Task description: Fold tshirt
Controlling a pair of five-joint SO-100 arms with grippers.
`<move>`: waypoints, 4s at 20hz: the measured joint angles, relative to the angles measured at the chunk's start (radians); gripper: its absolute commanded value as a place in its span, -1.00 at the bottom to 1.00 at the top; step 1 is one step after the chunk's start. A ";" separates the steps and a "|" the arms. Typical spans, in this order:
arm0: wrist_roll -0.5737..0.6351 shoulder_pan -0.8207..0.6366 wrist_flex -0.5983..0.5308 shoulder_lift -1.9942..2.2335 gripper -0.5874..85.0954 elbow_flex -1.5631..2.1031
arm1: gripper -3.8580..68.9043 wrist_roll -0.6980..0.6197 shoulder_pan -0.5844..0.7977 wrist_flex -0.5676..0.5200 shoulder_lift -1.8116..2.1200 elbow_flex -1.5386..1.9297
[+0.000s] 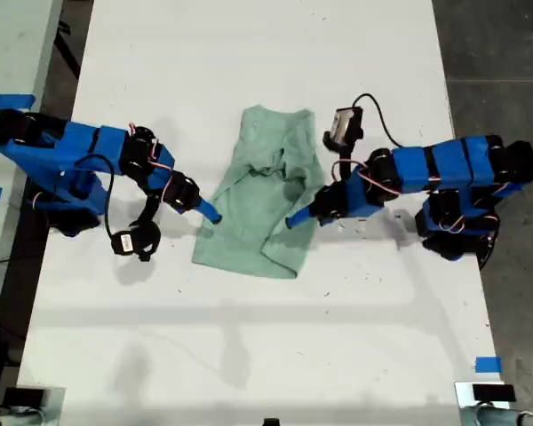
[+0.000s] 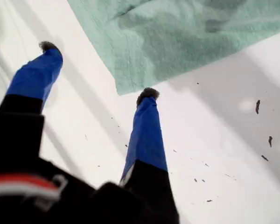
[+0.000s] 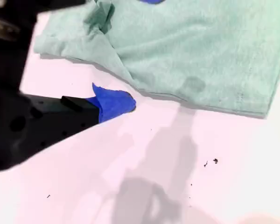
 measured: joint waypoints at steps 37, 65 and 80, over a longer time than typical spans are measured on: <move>0.075 -0.037 -0.235 -0.549 -0.83 -0.472 | -0.12 0.069 -0.012 -0.012 0.319 0.262; -0.302 0.043 -0.037 0.746 -0.41 0.762 | -0.06 0.293 -0.155 0.155 0.934 0.701; -0.058 0.041 -0.060 -0.216 -0.33 -0.120 | -0.04 0.155 -0.149 -0.087 -0.025 0.109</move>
